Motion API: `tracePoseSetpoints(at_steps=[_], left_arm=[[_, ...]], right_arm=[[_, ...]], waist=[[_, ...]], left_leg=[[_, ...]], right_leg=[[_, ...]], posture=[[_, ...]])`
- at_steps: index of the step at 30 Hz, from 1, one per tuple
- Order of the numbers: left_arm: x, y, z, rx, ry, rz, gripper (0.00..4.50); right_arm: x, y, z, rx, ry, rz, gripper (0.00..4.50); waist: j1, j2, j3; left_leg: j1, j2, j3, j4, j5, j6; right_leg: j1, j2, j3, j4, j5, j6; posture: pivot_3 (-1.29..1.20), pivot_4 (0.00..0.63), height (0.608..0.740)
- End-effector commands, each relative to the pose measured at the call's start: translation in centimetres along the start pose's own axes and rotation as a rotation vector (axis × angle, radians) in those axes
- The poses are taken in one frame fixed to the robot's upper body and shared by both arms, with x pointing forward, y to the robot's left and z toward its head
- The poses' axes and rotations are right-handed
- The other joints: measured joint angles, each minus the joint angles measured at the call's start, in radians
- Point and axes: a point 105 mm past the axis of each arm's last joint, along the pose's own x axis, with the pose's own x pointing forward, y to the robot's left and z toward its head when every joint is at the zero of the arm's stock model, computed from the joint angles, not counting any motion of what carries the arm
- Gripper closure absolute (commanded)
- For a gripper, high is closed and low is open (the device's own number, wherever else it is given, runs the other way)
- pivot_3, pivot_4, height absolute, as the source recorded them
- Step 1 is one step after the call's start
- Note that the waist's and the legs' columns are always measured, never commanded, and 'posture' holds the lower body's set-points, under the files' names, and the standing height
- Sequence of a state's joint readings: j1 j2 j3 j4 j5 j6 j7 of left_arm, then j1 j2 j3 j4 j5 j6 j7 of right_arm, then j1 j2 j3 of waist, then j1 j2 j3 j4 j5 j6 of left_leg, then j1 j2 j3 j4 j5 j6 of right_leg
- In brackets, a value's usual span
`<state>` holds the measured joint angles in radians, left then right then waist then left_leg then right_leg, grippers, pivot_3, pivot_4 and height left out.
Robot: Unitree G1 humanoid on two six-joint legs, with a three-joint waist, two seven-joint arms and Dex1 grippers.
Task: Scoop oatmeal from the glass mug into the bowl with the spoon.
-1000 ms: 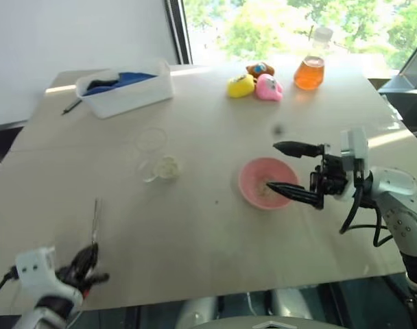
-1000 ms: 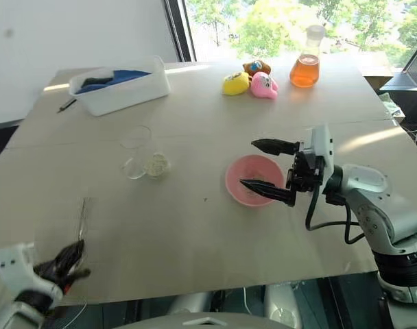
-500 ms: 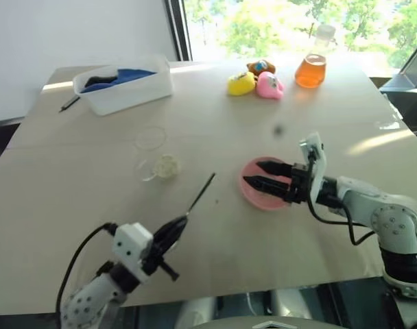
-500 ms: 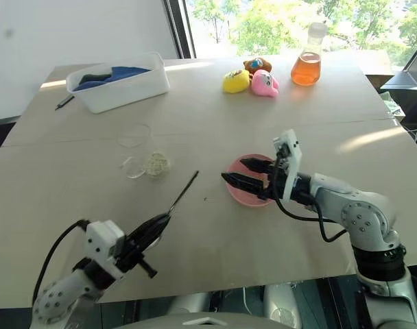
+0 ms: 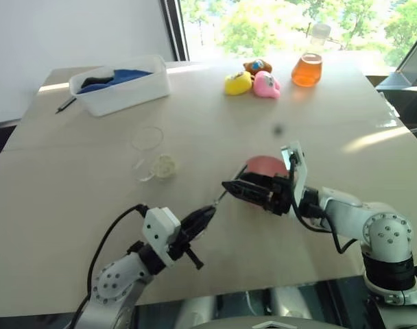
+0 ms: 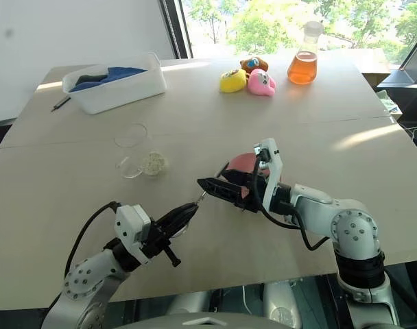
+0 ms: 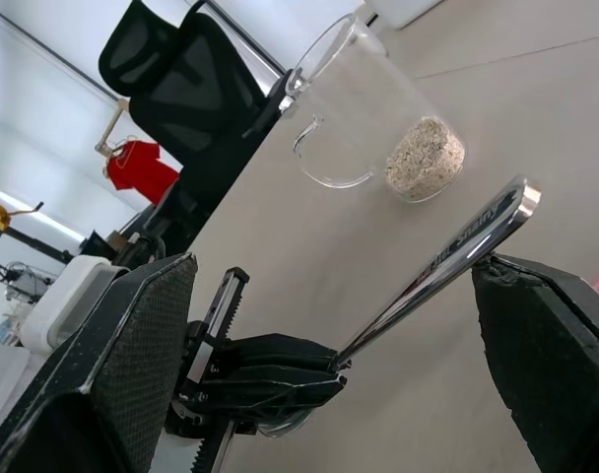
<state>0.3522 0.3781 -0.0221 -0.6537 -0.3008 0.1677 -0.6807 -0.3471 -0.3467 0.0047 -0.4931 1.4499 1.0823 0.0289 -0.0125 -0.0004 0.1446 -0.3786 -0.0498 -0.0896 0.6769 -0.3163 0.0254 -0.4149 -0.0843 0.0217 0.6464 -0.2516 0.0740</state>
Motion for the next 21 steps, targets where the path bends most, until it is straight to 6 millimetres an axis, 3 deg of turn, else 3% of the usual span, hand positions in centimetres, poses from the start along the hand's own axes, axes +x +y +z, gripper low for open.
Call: tracePoseSetpoints(at_steps=[1, 13, 21], left_arm=[[0.7, -0.6, 1.2, 0.026, -0.035, -0.05, 4.43], [1.1, -0.3, 2.3, 0.081, -0.046, -0.059, 4.43], [0.9, -0.4, 2.0, 0.062, -0.039, -0.065, 4.5]], right_arm=[[0.3, 1.1, 0.8, -0.009, -0.027, 0.049, 0.0], [0.8, 0.4, 1.4, 0.043, -0.071, 0.034, 0.0], [0.7, 0.1, 1.8, 0.055, -0.103, 0.015, 3.64]], waist=[[-0.001, 0.0, 0.0], [-0.002, 0.0, 0.0], [-0.002, 0.0, 0.0]], left_leg=[[0.0, 0.0, 0.0, 0.001, 0.0, 0.0], [0.0, 0.0, 0.0, 0.001, 0.0, 0.0], [0.0, 0.0, 0.0, 0.002, 0.0, 0.0]], right_leg=[[0.0, 0.0, 0.0, 0.0, 0.0, 0.0], [0.0, 0.001, 0.0, 0.001, 0.0, 0.0], [0.0, 0.001, 0.0, 0.001, 0.0, 0.0]], posture=[[0.0, 0.15, 0.74], [0.0, 0.15, 0.74], [0.0, 0.15, 0.74]])
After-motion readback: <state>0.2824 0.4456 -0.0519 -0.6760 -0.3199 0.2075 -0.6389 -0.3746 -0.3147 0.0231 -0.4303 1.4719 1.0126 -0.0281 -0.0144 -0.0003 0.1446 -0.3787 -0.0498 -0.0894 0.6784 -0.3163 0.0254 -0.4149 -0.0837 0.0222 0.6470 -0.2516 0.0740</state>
